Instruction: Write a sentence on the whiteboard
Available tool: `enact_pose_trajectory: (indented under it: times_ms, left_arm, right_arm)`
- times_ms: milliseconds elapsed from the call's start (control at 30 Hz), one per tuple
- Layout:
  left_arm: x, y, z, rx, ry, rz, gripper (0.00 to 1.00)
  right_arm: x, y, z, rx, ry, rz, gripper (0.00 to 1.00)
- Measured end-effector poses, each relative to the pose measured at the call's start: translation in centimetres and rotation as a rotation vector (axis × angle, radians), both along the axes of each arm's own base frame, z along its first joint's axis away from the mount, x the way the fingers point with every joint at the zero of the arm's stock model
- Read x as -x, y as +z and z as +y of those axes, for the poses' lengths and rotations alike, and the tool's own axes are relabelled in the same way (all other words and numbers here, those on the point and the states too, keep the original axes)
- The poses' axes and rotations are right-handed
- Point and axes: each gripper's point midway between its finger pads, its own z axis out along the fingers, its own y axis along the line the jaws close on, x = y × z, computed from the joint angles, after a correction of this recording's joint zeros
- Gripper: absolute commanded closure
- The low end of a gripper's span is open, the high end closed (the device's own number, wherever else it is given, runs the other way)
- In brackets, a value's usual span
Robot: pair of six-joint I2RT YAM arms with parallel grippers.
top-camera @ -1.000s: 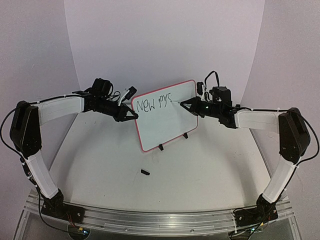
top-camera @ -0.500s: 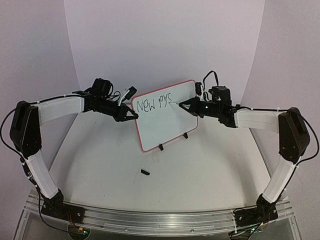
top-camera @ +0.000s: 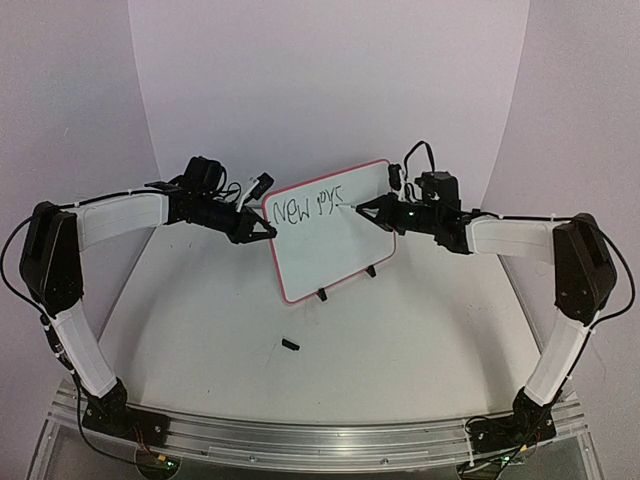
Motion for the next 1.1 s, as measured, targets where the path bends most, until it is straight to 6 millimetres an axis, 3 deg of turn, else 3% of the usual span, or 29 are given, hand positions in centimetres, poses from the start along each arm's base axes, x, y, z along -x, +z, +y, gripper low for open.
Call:
enact_pose_trajectory:
  times_ms: [1100]
  left_arm:
    - [0.0,0.0,0.0,0.000,-0.001,-0.001,1.00]
  right_arm:
    - [-0.4,0.5,-1.0,0.019,-0.082,-0.024,1.00]
